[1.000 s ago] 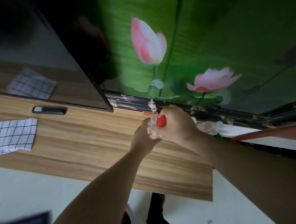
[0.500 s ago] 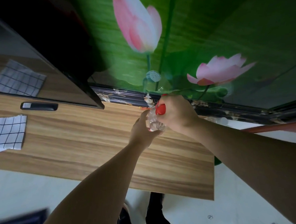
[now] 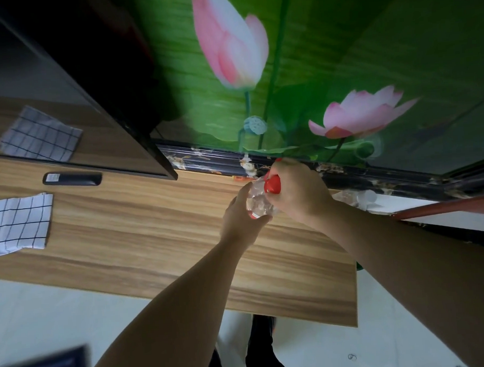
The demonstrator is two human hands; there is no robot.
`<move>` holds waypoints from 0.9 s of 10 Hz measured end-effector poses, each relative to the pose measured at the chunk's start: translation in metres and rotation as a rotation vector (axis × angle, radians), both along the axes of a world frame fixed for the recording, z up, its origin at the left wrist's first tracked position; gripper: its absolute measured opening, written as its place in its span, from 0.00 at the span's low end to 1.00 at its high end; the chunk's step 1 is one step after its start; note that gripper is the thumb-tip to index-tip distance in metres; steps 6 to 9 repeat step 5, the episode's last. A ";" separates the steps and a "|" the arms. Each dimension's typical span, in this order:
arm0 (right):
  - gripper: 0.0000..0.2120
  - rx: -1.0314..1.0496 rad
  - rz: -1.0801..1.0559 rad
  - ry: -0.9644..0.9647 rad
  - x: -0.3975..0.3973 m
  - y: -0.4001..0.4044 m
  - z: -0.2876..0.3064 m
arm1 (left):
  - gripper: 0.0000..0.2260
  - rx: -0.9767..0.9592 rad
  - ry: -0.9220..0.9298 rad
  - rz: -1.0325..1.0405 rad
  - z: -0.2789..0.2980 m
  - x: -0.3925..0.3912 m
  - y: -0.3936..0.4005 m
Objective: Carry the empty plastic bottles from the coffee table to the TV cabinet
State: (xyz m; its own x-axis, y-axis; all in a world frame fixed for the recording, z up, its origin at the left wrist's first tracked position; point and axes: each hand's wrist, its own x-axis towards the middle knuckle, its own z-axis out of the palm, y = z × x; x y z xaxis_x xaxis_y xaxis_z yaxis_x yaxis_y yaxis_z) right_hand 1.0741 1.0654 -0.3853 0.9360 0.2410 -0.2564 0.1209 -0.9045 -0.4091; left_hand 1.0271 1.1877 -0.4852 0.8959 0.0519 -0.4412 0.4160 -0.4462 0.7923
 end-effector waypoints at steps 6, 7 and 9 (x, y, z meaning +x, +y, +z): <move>0.24 -0.025 -0.112 0.016 -0.036 0.000 0.041 | 0.30 0.113 -0.128 -0.099 0.057 -0.013 0.032; 0.24 -0.025 -0.112 0.016 -0.036 0.000 0.041 | 0.30 0.113 -0.128 -0.099 0.057 -0.013 0.032; 0.24 -0.025 -0.112 0.016 -0.036 0.000 0.041 | 0.30 0.113 -0.128 -0.099 0.057 -0.013 0.032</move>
